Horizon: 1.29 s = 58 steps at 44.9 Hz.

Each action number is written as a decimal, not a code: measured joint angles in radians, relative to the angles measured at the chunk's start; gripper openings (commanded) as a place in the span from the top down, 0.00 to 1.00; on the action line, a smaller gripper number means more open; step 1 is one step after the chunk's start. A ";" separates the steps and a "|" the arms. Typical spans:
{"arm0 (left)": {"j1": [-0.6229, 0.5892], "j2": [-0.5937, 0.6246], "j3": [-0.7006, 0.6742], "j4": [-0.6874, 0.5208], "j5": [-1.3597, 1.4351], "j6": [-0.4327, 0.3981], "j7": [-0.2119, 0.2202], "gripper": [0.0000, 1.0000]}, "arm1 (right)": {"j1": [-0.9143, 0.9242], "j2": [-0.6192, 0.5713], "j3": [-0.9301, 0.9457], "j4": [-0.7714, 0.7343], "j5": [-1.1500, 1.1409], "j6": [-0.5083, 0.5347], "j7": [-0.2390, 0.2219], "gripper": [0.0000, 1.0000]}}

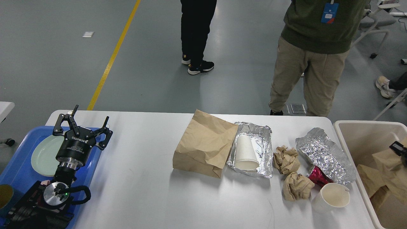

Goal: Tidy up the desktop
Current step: 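Withdraw the right gripper from the white bin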

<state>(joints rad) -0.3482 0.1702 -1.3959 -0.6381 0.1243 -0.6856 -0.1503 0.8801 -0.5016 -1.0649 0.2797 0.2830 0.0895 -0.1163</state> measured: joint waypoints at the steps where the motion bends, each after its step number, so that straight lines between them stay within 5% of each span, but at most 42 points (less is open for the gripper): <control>1: 0.000 0.000 0.000 0.000 0.000 0.000 0.000 0.04 | -0.032 0.017 0.005 -0.038 0.001 -0.001 0.000 1.00; 10: 0.000 0.000 0.000 0.000 0.000 0.000 0.000 0.04 | -0.230 0.112 0.023 -0.264 0.005 -0.024 -0.005 1.00; 34: 0.000 0.000 0.000 0.000 0.000 0.000 0.000 0.04 | -0.365 0.184 0.023 -0.281 0.004 -0.082 -0.021 1.00; 46: 0.000 0.000 0.000 0.000 0.000 0.000 0.000 0.04 | -0.371 0.187 0.018 -0.279 0.002 -0.084 -0.017 0.02; 58: 0.000 0.000 0.000 0.000 0.000 0.000 0.000 0.04 | -0.377 0.189 0.016 -0.281 0.001 -0.085 -0.014 0.00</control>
<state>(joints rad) -0.3482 0.1703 -1.3961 -0.6381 0.1243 -0.6857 -0.1503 0.5032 -0.3129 -1.0487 -0.0018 0.2842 0.0043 -0.1305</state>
